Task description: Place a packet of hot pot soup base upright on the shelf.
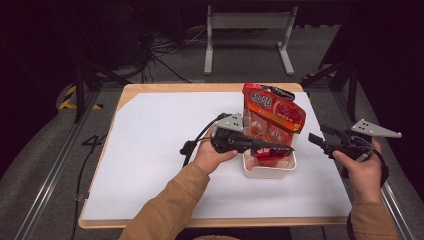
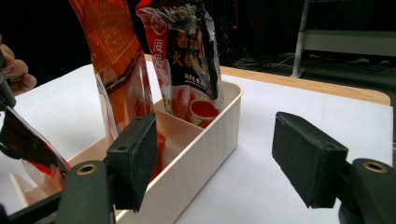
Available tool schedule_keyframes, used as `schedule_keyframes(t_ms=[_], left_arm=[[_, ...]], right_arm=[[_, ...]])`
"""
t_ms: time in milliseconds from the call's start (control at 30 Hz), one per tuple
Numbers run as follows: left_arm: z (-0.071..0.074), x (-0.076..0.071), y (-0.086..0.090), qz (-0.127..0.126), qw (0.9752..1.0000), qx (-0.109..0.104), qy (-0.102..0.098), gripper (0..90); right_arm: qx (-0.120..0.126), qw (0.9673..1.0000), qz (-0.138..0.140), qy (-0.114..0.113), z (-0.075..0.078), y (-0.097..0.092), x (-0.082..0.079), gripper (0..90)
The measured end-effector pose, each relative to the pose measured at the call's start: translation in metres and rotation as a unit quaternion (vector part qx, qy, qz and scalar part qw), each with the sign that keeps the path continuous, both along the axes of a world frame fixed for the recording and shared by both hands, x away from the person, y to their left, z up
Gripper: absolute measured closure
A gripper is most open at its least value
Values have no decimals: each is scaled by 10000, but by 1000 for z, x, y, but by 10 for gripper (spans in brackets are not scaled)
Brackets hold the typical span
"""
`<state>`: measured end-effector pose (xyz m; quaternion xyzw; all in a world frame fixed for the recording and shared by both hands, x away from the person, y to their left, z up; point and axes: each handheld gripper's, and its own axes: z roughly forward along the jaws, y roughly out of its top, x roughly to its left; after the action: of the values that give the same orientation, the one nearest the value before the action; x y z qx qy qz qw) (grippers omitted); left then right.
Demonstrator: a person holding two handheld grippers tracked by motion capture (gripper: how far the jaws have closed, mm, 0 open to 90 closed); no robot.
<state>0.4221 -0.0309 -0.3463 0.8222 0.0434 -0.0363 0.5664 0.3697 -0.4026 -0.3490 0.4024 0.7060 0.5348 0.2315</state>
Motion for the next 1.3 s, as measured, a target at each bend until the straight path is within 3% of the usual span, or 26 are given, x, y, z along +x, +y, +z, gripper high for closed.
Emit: schedule_keyframes(t_ms=[200, 333, 567, 833, 967, 1300], left_arm=[[-3, 0, -2, 39, 9999, 159, 32, 894], [-5, 2, -1, 58, 9998, 131, 141, 881], [-6, 4, 2, 147, 9997, 96, 193, 746], [-1, 1, 11, 177, 9994, -149, 248, 541], [4, -3, 17, 161, 9990, -323, 260, 521], [21, -9, 51, 714, 9963, -468, 137, 468]], right_arm=[[-9, 10000, -1, 18, -1, 0, 0, 319], [-5, 10000, 1, 12, -1, 0, 1, 319], [2, 10000, 9, 28, -1, 1, 2, 317], [9, 10000, 24, 39, -1, 2, 3, 314], [6, 10000, 50, 41, -2, 4, 5, 313], [-28, 9999, 155, 42, -1, 12, 13, 312]])
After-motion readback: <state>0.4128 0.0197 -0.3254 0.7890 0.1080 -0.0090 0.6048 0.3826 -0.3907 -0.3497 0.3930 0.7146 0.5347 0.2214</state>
